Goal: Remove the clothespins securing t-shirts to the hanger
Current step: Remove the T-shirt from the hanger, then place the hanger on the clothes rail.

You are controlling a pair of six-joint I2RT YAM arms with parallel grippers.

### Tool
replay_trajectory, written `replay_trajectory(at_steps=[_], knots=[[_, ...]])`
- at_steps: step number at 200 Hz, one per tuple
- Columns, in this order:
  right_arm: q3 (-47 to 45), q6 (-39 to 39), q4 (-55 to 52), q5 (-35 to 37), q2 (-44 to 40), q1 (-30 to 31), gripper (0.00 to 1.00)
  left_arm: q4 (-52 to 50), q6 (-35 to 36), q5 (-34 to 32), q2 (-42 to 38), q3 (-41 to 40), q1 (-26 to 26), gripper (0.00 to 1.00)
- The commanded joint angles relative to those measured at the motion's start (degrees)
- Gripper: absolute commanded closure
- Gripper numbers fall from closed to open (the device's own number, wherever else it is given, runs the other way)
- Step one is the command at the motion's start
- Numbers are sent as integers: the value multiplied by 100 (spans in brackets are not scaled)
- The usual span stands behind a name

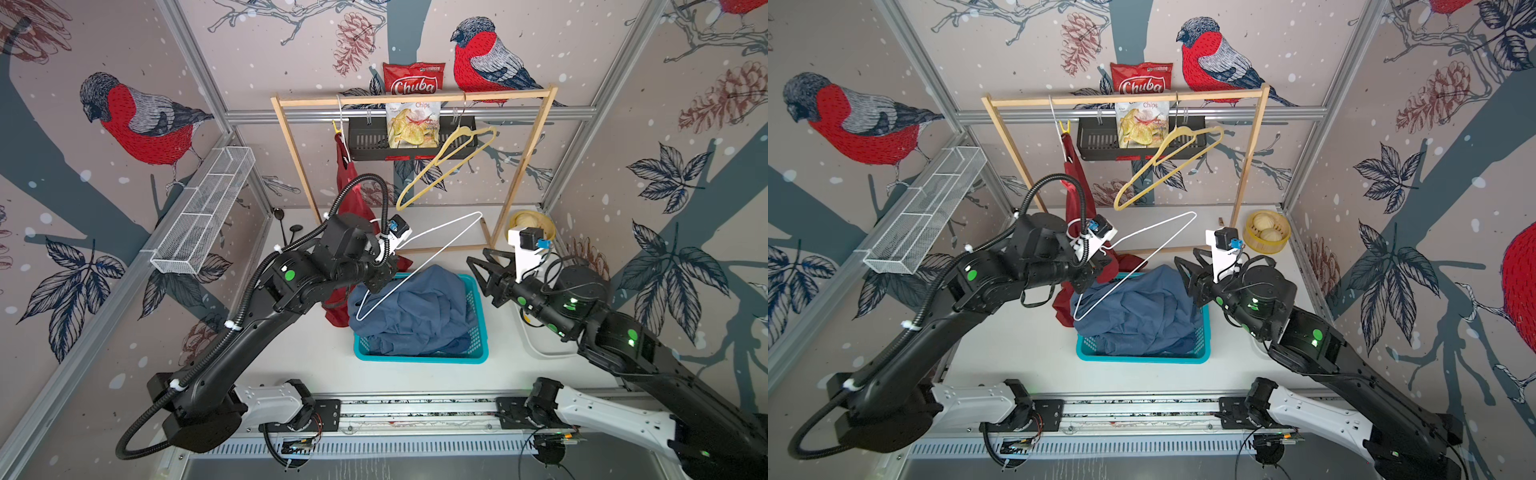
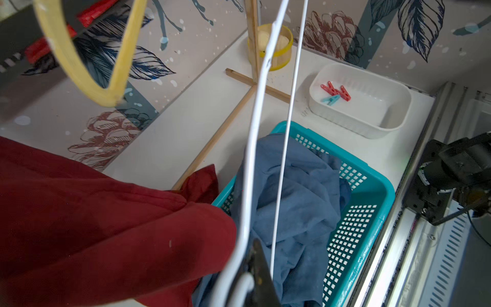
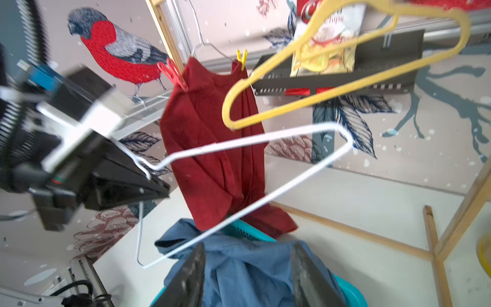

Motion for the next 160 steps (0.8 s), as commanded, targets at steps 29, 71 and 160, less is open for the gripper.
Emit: replay_trajectory(at_steps=[29, 71, 160], knots=[[1280, -1600, -1317, -313, 1067, 456, 38, -470, 149, 1198, 626, 440, 10, 100], [1552, -2808, -1622, -113, 1748, 589, 27, -761, 184, 1786, 844, 588, 25, 100], [1089, -3809, -1331, 933, 1980, 545, 39, -756, 415, 2315, 758, 639, 62, 100]])
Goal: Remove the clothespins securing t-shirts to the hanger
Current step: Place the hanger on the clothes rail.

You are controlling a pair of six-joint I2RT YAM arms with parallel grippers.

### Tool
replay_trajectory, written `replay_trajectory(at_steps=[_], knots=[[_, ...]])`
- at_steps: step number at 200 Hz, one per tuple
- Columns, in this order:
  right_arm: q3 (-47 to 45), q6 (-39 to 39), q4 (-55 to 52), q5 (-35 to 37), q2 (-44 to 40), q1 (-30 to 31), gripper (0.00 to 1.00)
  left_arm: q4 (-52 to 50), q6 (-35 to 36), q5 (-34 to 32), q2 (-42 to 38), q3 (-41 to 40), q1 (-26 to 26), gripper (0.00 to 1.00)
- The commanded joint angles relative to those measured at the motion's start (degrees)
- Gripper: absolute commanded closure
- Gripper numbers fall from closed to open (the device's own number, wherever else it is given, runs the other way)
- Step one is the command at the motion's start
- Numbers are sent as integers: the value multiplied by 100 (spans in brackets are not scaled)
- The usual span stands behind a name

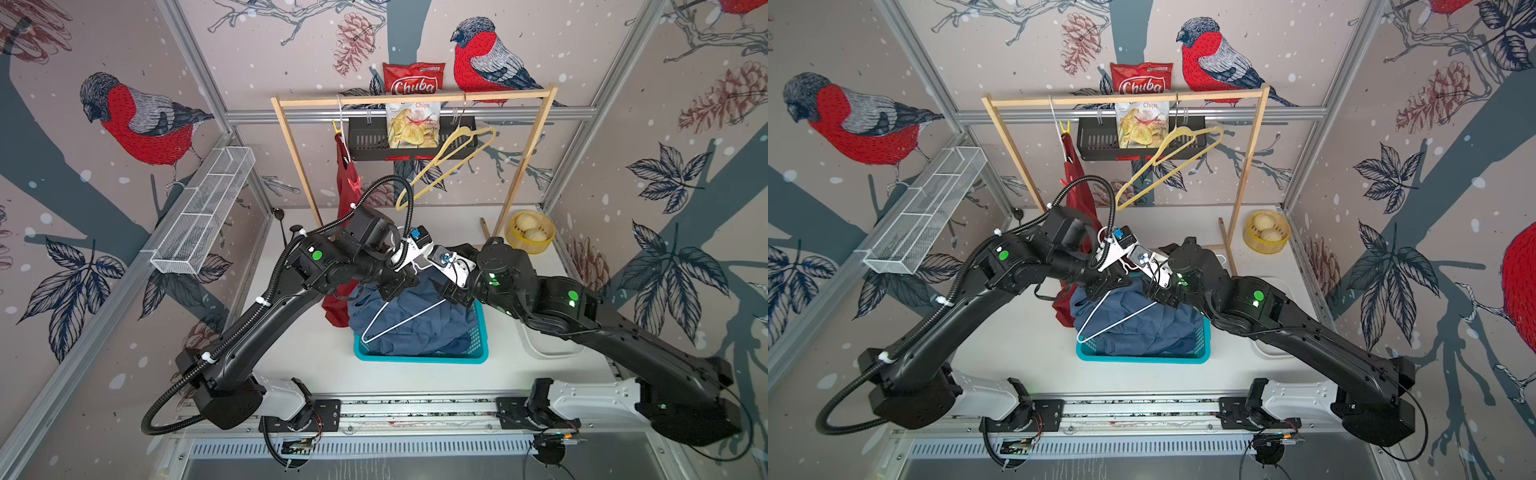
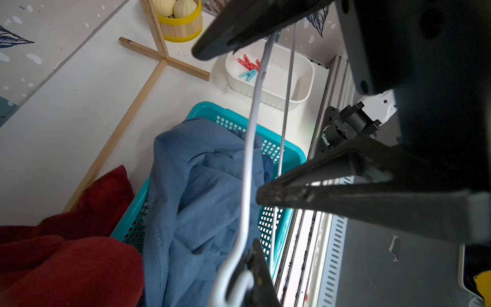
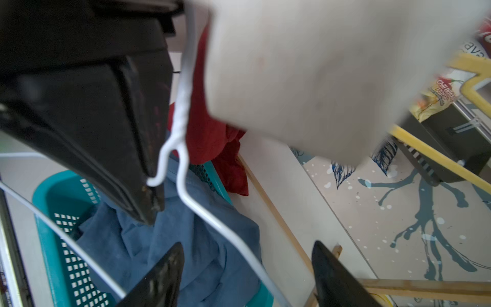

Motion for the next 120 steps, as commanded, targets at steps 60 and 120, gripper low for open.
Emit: replay_trajectory(at_steps=[60, 120], knots=[[-575, -964, 484, 823, -145, -13, 100, 96, 336, 622, -124, 114, 23, 100], [-876, -1272, 529, 922, -626, -5, 100, 540, 271, 559, -510, -67, 217, 55]])
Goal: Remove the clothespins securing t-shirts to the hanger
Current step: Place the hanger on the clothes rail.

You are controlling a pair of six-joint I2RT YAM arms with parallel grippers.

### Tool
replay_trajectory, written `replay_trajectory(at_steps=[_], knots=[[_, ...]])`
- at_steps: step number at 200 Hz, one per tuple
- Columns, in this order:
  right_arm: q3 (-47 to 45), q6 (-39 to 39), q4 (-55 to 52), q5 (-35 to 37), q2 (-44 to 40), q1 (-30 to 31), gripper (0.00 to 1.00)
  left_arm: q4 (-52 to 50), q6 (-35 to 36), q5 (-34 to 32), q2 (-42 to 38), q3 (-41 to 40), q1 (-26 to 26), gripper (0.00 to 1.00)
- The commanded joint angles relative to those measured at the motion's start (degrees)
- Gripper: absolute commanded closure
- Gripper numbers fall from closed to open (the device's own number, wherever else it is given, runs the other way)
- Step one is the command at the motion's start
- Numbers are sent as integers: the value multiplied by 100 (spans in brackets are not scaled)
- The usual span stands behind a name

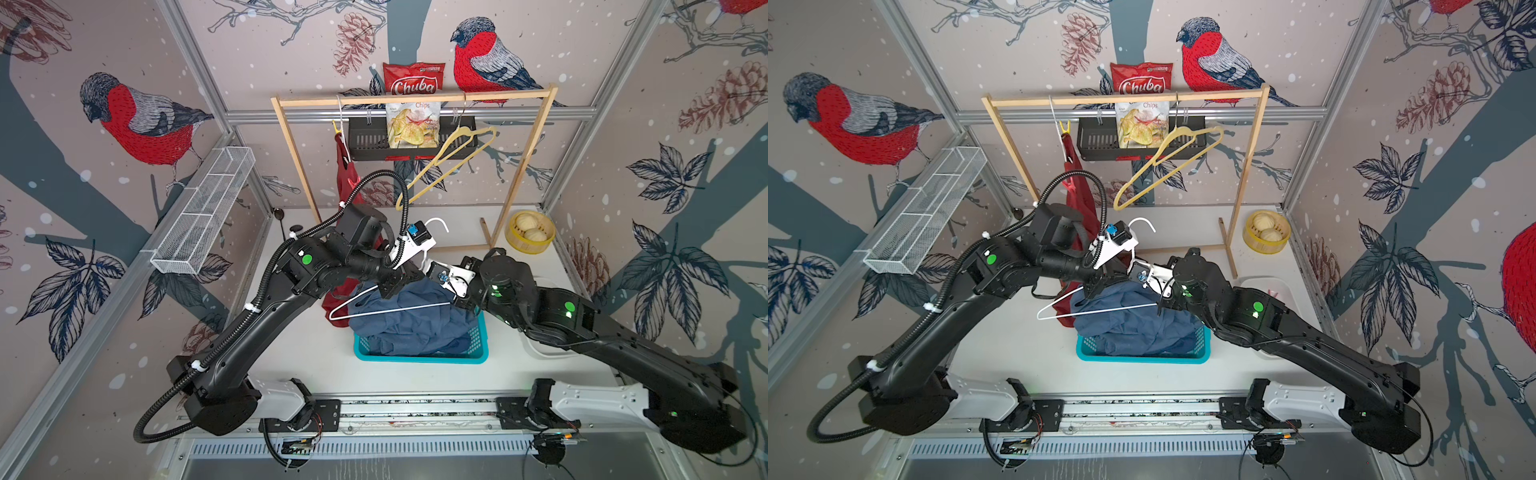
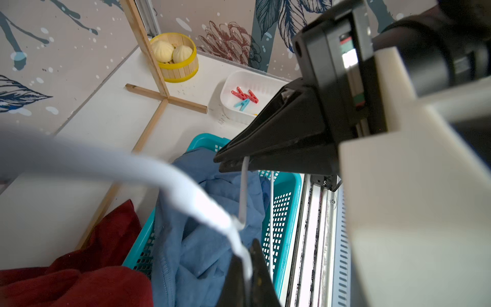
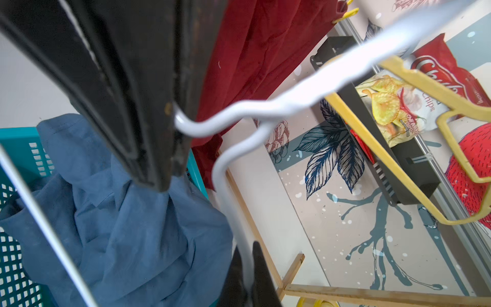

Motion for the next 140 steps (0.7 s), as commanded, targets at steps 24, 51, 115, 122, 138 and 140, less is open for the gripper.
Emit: replay_trajectory(at_steps=[24, 51, 115, 122, 138, 140], knots=[[-103, -156, -166, 543, -267, -11, 100, 429, -43, 536, -548, -203, 609, 42], [-34, -90, -328, 345, -393, -21, 100, 732, 241, 880, -979, -656, 1033, 41], [91, -4, -361, -37, -669, -19, 100, 419, 773, 1209, -988, -1113, 1342, 42], [92, -6, -329, -44, -697, -27, 100, 353, 805, 1265, -959, -1106, 1370, 48], [67, 2, -275, 7, -745, -54, 100, 213, 837, 1458, -880, -1054, 1474, 79], [65, 2, -270, 22, -751, -63, 100, 211, 833, 1478, -873, -1047, 1485, 85]])
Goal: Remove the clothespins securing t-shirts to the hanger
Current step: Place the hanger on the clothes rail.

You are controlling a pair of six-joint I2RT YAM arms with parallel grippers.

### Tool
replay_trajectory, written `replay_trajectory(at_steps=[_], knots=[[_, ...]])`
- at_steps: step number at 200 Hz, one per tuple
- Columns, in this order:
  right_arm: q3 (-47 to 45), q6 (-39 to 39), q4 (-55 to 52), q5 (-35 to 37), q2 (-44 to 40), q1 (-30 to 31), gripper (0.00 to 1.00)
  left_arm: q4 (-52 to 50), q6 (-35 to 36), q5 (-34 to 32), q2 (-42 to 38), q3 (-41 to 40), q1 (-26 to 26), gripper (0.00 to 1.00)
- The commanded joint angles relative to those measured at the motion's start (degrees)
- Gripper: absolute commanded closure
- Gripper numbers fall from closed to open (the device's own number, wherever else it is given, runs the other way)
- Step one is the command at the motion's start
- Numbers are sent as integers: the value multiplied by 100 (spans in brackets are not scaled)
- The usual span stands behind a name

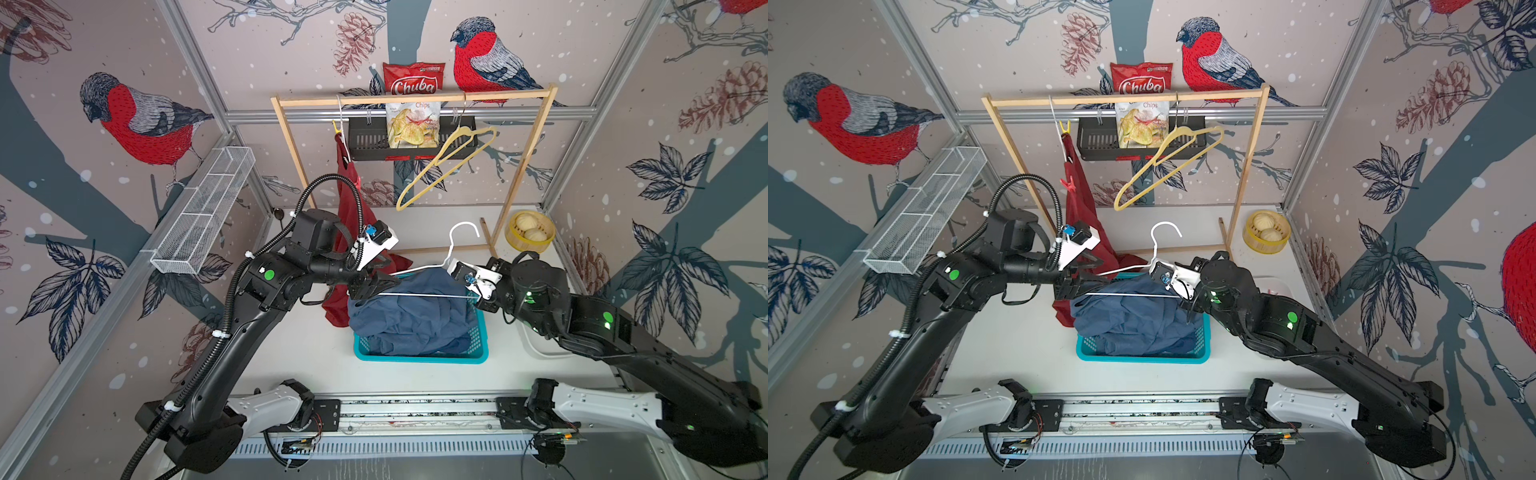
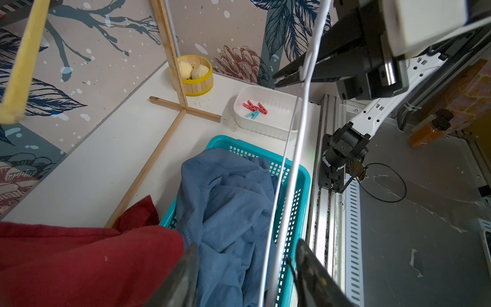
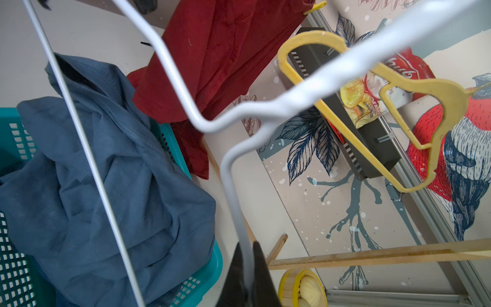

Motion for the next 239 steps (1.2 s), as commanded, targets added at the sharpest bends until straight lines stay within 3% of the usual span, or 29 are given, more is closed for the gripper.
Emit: replay_trajectory(at_steps=[1, 8, 26, 34, 53, 74, 94, 118, 155, 185, 239], knots=[[26, 107, 194, -40, -61, -29, 100, -118, 231, 373, 71, 53, 126, 87], [-10, 118, 260, 56, -71, -48, 100, -113, 217, 425, 86, 51, 162, 100], [-176, 121, 499, 391, -101, -73, 99, 40, 104, 574, 61, 36, 241, 100], [-256, 129, 613, 498, -115, -92, 88, 186, -17, 570, 29, 33, 245, 100], [-355, 205, 814, 581, -137, -98, 53, 631, -481, 483, -48, 55, 250, 100], [-306, 415, 989, 594, -187, -106, 40, 1083, -992, 173, -54, 159, 217, 100], [-242, 755, 1222, 685, -333, -133, 29, 1287, -1281, -644, -19, 289, 12, 100], [-230, 1496, 1500, 672, -497, -387, 25, 1556, -1637, -1856, 177, 527, -479, 100], [-399, 2987, 1390, -207, -476, -1511, 24, 2403, -2374, -2816, 616, 973, -782, 100], [-883, 3662, 1368, -995, -544, -2202, 24, 2780, -2715, -3133, 1090, 1566, -793, 100], [-1622, 4074, 1623, -1570, -963, -2597, 23, 2791, -3114, -3100, 2325, 3053, -948, 100]])
